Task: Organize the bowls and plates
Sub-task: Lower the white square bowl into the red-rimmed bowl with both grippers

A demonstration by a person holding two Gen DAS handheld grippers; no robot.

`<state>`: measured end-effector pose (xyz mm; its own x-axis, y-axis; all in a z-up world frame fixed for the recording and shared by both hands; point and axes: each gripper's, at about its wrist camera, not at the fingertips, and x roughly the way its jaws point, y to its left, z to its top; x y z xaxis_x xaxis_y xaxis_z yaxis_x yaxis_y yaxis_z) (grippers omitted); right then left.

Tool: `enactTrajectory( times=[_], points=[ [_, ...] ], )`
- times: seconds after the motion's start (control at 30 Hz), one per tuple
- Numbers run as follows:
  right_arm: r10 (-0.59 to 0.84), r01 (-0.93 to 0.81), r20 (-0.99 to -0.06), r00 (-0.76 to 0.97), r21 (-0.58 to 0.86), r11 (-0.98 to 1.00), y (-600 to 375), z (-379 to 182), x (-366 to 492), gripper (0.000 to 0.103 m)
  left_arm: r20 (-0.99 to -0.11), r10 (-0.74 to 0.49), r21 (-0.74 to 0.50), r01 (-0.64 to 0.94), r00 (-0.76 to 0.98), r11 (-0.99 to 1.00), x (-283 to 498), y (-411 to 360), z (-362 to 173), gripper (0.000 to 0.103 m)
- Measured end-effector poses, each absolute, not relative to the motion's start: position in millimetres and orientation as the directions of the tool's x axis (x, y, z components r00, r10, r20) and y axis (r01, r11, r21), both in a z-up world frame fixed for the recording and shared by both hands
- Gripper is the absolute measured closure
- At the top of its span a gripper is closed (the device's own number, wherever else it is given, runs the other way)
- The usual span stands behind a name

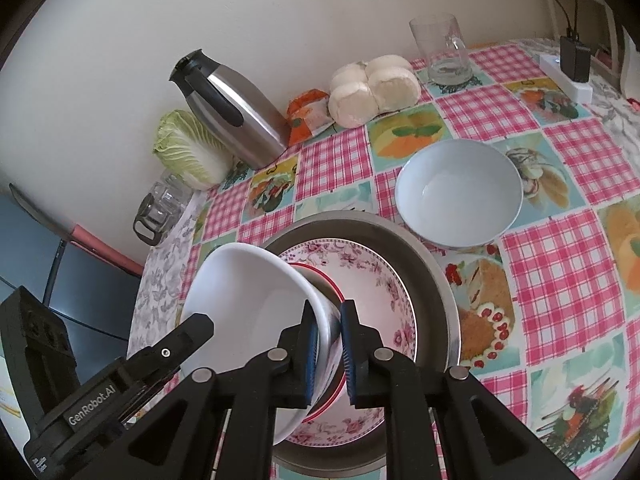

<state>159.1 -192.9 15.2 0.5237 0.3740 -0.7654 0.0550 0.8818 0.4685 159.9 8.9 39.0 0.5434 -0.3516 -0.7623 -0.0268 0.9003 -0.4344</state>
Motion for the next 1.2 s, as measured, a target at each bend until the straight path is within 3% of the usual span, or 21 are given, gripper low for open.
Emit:
enactTrajectory(
  times=[1.2],
  points=[
    [0.414, 0.059, -0.739, 0.531, 0.520, 0.852, -200, 14, 163, 0.085, -0.770, -0.355, -0.466, -0.088, 0.531, 0.880, 173, 18, 26, 0.076]
  ],
)
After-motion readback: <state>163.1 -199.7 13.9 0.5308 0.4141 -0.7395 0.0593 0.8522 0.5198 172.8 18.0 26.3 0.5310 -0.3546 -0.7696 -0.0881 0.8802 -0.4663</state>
